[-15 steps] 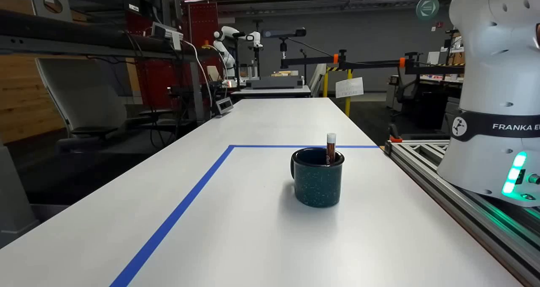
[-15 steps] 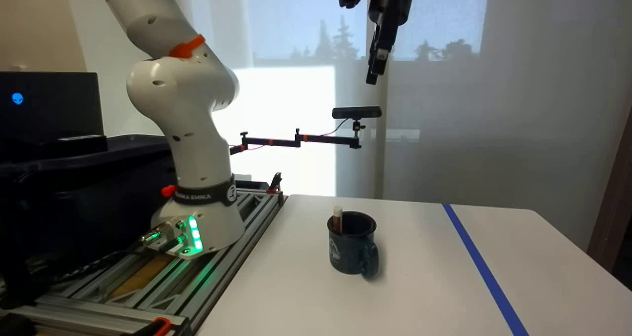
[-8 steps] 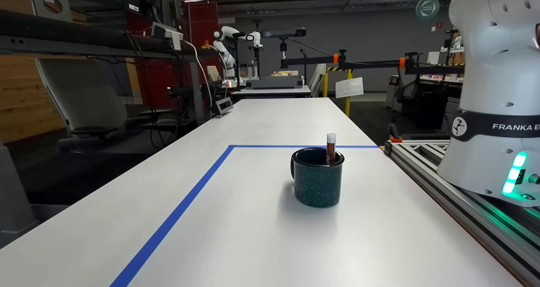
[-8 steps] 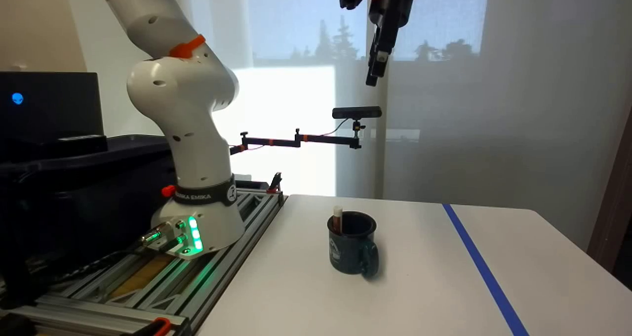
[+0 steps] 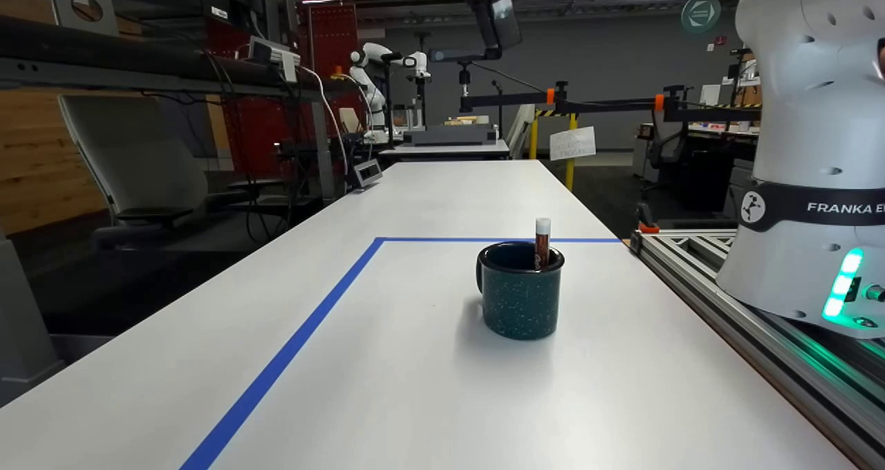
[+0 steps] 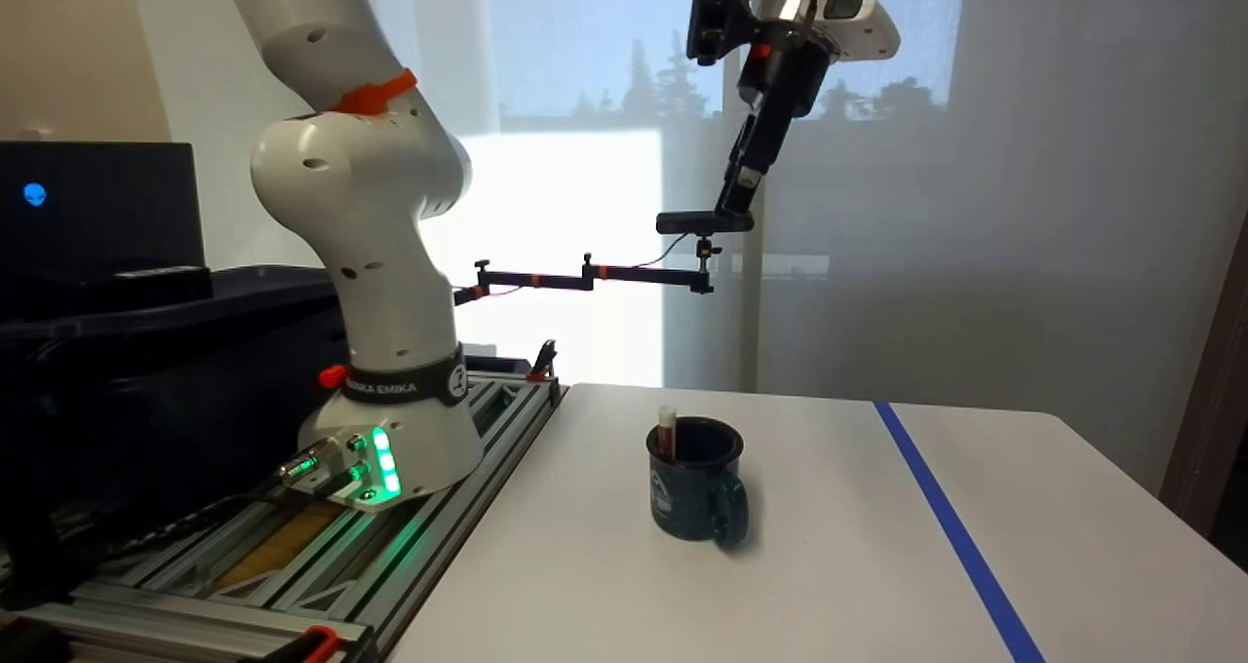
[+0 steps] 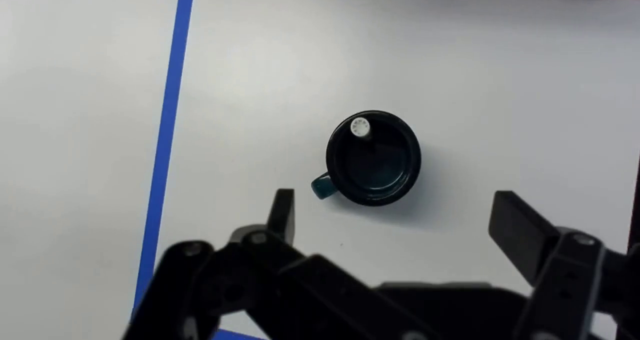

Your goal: Remove the marker from the cup

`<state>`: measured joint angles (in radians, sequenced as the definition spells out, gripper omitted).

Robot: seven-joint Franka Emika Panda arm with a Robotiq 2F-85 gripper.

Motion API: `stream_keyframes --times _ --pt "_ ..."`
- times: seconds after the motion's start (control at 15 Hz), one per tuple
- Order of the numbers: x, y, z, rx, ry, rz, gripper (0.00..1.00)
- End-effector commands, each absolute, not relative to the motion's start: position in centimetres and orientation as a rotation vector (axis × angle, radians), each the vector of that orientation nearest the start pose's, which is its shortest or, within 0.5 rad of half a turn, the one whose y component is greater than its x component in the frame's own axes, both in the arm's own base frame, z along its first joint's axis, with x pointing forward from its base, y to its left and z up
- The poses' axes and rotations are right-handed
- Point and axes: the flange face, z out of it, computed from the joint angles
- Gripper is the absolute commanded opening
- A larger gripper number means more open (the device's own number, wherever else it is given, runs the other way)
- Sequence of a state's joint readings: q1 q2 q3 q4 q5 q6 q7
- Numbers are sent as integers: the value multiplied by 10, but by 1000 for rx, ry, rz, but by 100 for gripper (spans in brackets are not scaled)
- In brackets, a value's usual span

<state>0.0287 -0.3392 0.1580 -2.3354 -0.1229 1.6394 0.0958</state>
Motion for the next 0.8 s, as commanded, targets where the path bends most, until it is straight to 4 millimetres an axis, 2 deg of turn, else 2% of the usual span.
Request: stream_keyframes --times 0.0,0.2,0.4,0.73 --pt "401 61 418 -3296 -184 659 100" --pt "403 55 393 -3269 -209 728 100" --pt "401 49 369 -3268 -224 707 100" --pt "387 34 332 -3260 -221 683 100"
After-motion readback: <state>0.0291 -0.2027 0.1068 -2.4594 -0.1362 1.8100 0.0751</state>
